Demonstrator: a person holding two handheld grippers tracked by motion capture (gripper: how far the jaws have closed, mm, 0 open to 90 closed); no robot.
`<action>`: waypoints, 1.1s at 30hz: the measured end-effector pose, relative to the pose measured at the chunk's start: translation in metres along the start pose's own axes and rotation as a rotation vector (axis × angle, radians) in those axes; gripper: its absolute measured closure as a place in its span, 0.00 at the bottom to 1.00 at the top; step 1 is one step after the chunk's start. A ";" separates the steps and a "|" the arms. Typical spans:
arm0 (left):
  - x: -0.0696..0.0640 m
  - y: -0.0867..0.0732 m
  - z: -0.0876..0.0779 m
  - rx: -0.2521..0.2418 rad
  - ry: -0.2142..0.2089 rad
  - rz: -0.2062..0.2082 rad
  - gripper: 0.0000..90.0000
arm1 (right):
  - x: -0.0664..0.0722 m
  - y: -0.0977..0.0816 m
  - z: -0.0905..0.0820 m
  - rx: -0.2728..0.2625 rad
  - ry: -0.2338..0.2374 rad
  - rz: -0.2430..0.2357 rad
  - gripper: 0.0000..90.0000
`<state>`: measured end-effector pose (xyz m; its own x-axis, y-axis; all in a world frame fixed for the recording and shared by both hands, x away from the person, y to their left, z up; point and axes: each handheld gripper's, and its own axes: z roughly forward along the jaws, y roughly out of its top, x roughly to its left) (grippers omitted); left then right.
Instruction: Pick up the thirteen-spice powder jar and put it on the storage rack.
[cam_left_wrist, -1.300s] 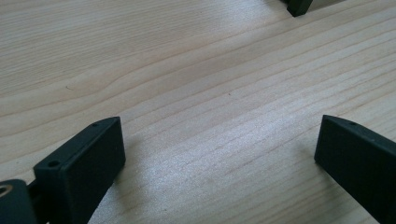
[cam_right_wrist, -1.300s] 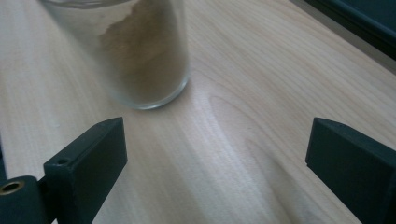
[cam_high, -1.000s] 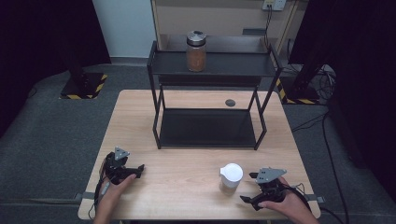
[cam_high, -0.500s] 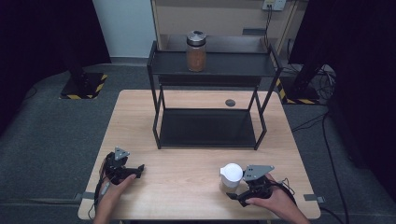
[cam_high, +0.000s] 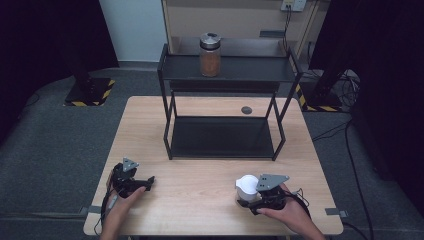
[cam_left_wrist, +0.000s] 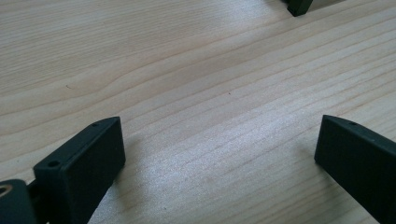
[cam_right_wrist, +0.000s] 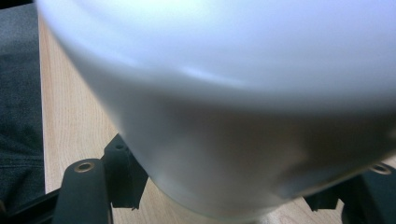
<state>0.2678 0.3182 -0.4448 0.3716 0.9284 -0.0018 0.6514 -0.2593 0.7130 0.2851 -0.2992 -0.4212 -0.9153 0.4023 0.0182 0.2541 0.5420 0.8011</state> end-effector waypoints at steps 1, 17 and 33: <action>0.000 0.000 0.000 0.000 0.000 0.000 0.01 | 0.000 0.000 0.000 -0.001 0.000 -0.001 0.35; 0.000 0.001 0.000 0.002 -0.001 0.001 0.00 | -0.028 0.024 -0.009 -0.017 -0.045 0.003 0.35; 0.000 0.002 0.001 0.005 0.000 0.003 0.00 | -0.059 0.053 -0.019 -0.064 -0.101 0.018 0.35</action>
<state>0.2694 0.3176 -0.4443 0.3741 0.9274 0.0004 0.6534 -0.2639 0.7095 0.3465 -0.3086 -0.3688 -0.8740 0.4853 -0.0246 0.2469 0.4872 0.8376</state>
